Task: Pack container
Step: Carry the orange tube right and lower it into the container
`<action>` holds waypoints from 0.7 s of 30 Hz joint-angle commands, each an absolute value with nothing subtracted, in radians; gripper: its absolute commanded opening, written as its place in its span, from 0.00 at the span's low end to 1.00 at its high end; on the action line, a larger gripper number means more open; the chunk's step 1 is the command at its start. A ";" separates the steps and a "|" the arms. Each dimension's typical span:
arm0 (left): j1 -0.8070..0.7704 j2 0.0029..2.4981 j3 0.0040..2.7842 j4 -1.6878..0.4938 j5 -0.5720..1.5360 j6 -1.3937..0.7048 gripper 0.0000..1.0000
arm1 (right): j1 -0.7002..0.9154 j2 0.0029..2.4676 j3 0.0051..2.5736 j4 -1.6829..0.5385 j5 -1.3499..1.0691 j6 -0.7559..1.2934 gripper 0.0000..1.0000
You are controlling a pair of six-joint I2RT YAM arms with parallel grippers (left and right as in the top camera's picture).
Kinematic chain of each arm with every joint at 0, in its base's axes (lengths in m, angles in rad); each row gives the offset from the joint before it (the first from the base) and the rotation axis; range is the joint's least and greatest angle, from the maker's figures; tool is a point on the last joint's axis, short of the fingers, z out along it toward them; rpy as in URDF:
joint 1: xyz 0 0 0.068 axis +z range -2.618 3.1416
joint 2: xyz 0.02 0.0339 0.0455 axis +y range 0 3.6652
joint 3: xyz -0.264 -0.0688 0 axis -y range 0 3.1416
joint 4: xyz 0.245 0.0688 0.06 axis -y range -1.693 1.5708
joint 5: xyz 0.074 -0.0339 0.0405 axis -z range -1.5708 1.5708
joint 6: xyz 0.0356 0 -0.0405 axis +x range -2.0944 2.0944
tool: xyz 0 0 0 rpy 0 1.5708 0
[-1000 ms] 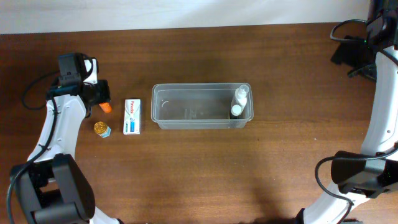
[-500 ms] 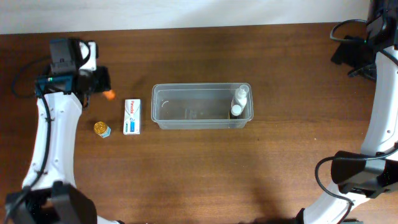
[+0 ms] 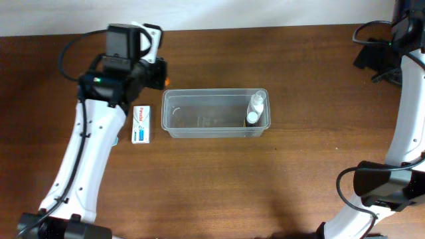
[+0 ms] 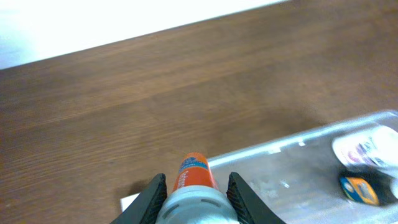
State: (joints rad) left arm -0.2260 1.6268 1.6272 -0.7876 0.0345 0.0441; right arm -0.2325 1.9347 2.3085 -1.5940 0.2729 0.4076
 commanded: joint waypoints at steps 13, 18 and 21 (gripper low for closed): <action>-0.344 1.604 1.653 -0.921 -0.035 0.037 0.18 | -0.237 1.927 2.313 -1.593 0.289 0.408 0.98; -0.344 1.624 1.639 -0.913 -0.035 0.037 0.18 | -0.237 1.927 2.313 -1.593 0.289 0.408 0.98; -0.344 1.657 1.634 -0.909 -0.035 0.037 0.18 | -0.237 1.927 2.313 -1.593 0.289 0.408 0.99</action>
State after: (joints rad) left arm -0.3450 1.6295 1.6272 -0.9161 -0.0242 0.0437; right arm -0.2325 1.9347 2.3085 -1.5936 0.2729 0.4080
